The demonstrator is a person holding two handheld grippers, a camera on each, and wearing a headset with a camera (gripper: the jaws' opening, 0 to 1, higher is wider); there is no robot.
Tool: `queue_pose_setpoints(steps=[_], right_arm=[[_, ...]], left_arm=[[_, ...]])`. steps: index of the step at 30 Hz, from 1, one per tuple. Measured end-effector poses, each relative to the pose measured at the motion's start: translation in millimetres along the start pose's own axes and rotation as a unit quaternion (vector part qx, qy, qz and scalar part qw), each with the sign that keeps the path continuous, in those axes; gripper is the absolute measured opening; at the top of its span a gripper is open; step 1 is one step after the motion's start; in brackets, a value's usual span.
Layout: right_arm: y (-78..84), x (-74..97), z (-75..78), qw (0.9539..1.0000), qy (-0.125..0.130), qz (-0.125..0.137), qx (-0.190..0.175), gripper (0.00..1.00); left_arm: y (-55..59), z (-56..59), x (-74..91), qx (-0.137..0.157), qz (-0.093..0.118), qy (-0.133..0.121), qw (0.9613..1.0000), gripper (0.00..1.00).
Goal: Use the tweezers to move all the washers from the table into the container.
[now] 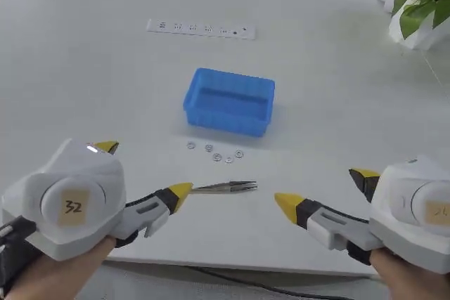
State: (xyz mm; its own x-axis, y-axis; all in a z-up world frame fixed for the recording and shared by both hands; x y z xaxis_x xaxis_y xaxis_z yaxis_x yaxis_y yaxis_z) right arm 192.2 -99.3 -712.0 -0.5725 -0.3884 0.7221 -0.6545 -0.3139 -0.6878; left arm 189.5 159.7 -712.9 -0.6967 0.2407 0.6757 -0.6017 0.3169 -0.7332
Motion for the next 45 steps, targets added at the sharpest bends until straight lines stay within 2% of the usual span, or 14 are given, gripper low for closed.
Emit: queue_pose_setpoints(steps=[4,6,9,16,19,22,24,30,31,33,36,38,39,45], right_arm=[[-0.8,-3.9,1.9,1.0,-0.003,-0.004,0.003,0.74],[-0.9,-5.8,1.7,0.9999,-0.005,-0.01,0.002,0.73],[-0.4,-9.0,1.7,0.9998,-0.009,-0.015,0.002,0.73],[2.0,-16.4,0.8,0.9994,-0.017,-0.03,0.005,0.72],[2.4,-20.7,-1.3,0.9991,-0.019,-0.037,0.009,0.72],[3.7,-25.7,-0.6,0.9987,-0.021,-0.045,0.011,0.72],[3.6,-28.7,-1.5,0.9985,-0.023,-0.05,0.008,0.72],[4.8,-37.2,0.0,0.9979,-0.029,-0.058,0.004,0.71],[4.9,-37.9,0.5,0.9978,-0.029,-0.059,0.003,0.71],[5.2,-39.0,0.1,0.9976,-0.031,-0.061,0.0,0.71],[5.8,-39.8,0.2,0.9976,-0.032,-0.062,-0.003,0.71],[6.6,-40.0,0.0,0.9975,-0.031,-0.063,-0.005,0.71],[7.1,-40.1,-0.1,0.9975,-0.031,-0.063,-0.005,0.71],[9.0,-41.8,-1.8,0.9972,-0.034,-0.066,-0.006,0.71]], left_arm=[[-2.4,-1.1,-6.1,-0.012,-0.008,0.009,0.9999,0.65],[-3.0,1.1,-10.1,-0.016,-0.016,0.026,0.9994,0.62],[-2.1,1.7,-19.3,-0.022,-0.031,0.038,0.9985,0.59],[-2.3,1.5,-33.0,-0.033,-0.048,0.056,0.9967,0.54],[0.0,1.7,-39.5,-0.043,-0.062,0.067,0.9949,0.49],[3.2,2.6,-46.1,-0.06,-0.077,0.081,0.9919,0.4],[6.4,4.5,-53.2,-0.082,-0.096,0.1,0.9869,0.32],[11.7,6.0,-73.7,-0.114,-0.119,0.117,0.9792,0.18],[14.9,5.9,-76.7,-0.127,-0.139,0.122,0.9745,0.16],[15.8,7.1,-82.3,-0.139,-0.135,0.126,0.973,0.14],[17.9,7.6,-87.6,-0.153,-0.146,0.136,0.9679,0.11],[17.7,8.8,-88.9,-0.163,-0.147,0.143,0.9651,0.11],[18.7,10.5,-89.6,-0.173,-0.151,0.152,0.9614,0.1],[26.4,17.5,-94.2,-0.211,-0.17,0.17,0.9474,0.06]])
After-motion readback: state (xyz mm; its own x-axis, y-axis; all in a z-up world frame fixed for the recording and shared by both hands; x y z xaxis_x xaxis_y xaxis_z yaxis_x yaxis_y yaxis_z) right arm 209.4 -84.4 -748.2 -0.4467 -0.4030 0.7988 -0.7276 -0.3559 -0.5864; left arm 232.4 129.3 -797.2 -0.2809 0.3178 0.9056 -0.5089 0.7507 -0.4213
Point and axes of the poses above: the centre of the closed fingertips' face, and the gripper's own axes: x roughly backward along the fingers, z roughly to its right, y roughly out of its underside, the point moved 7 cm from there along x, roughly backward along the fingers, and after that the axes turned 12 degrees about -z, right-handed, at the moved point
